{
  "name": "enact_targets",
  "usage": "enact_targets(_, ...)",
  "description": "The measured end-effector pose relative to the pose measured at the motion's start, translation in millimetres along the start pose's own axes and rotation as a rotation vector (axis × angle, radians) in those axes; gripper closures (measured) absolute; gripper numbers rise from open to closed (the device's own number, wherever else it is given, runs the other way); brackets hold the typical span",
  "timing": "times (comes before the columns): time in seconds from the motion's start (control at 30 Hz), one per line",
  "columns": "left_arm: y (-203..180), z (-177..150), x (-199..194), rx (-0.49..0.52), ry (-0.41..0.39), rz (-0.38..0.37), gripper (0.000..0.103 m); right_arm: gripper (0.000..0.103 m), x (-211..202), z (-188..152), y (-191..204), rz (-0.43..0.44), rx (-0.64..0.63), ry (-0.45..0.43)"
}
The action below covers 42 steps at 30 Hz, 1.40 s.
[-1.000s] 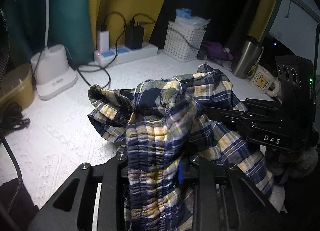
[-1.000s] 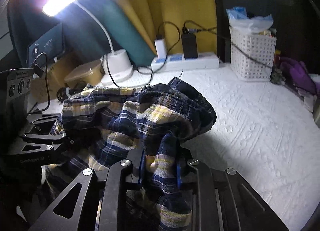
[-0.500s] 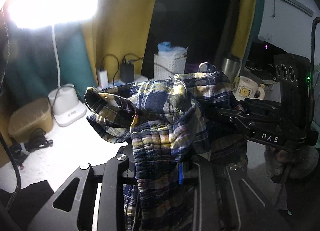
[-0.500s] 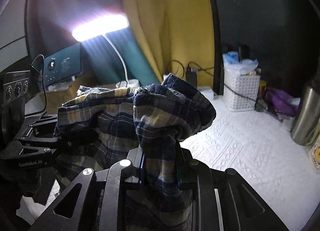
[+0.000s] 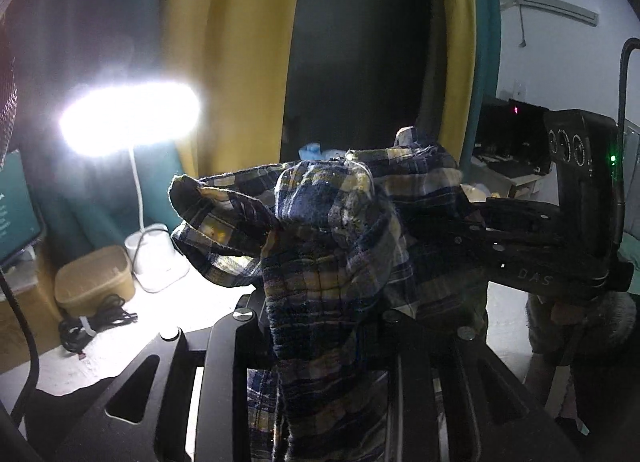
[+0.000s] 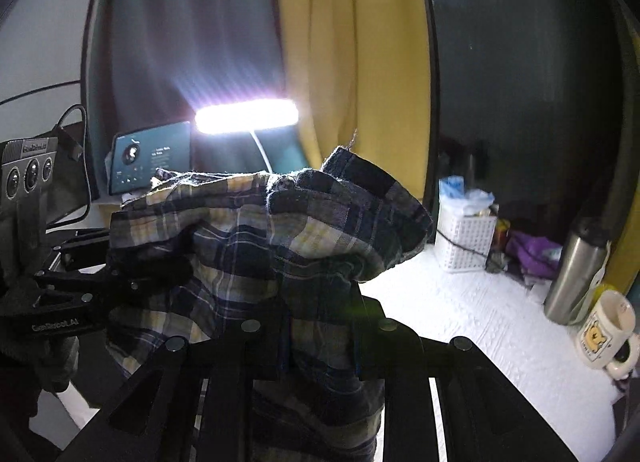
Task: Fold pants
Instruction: 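Lift the pants with both grippers and hold them up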
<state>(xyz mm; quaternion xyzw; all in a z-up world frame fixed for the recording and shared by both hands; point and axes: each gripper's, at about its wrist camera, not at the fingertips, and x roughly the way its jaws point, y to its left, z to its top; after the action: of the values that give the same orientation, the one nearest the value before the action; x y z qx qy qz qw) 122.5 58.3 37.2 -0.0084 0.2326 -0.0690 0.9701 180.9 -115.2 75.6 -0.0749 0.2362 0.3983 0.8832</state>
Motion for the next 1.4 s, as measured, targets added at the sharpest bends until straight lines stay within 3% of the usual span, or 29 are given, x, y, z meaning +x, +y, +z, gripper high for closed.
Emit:
enact_targets(0.53,15.3,-2.1,-81.5,0.003,-0.119,0.064,0.078,0.08,-43.0,21.8,65.3,0.031,-0.089,-0.109)
enact_targets(1.0,45.2,-32.2,-135.2,-0.029,-0.151,0.143,0.078,0.08,-40.8,19.6,124.1,0.107,-0.131,-0.115)
enact_targets(1.4,62.9,-53.5,-157.2,-0.062,-0.143,0.184,0.078,0.08,-24.3,10.1,158.5,0.147,-0.141,-0.091)
